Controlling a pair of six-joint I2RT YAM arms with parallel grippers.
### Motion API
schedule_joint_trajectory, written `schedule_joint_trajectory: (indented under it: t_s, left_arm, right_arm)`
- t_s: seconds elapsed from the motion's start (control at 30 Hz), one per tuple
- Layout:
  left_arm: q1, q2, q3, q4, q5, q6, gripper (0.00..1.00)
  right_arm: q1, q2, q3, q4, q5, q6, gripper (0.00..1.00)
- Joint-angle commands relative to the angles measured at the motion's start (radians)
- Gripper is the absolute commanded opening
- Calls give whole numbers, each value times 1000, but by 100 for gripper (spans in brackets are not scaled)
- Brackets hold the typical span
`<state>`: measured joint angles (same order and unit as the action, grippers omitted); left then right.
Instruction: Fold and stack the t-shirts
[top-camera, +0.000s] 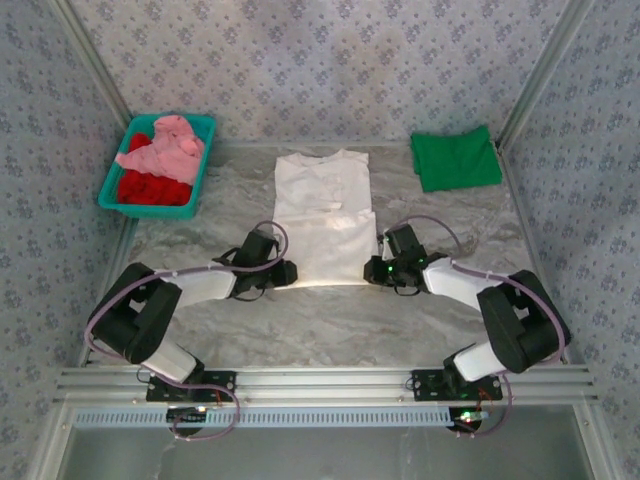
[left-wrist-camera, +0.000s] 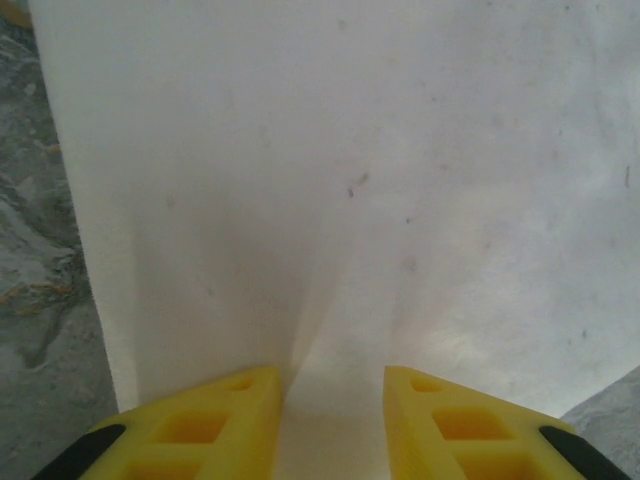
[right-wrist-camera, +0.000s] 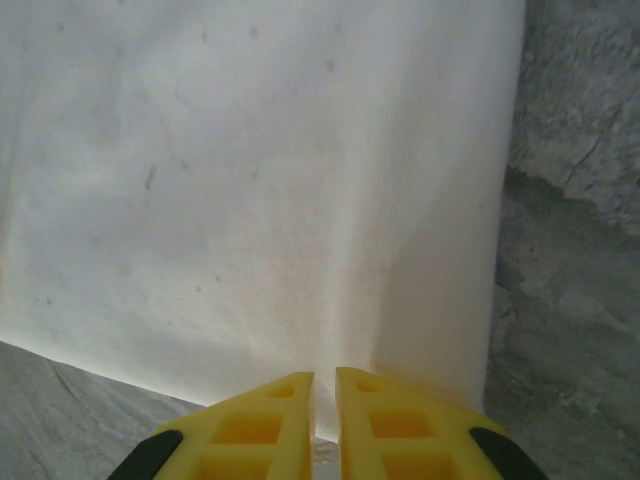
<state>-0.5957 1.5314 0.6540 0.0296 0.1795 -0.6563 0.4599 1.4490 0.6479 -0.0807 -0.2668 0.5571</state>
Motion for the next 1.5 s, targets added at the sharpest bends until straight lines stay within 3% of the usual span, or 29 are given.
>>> schedule_joint_trajectory:
  t_s: [0.0,0.3,0.53,1.1,1.47]
  left_arm:
    - [15,-31,88,-148,-29,-8,35]
    - [113,-151,17,-191,10,-42,43]
    - [91,-117,15,-220,70,-17,44]
    - [58,-60,-14,-214,11,-17,43]
    - [18,15,-11,-133,31,-19,27]
  right_arm:
    - [-22,-51,59,-47,-3,3,18]
    - [-86,-78,38,-25,2,-3,23]
    - [-81,-55,23,-26,20,-6,30]
    - [-35,-17,-37,-49,45,-11,39]
    - [-14,6,-41,-39,49,-2,41]
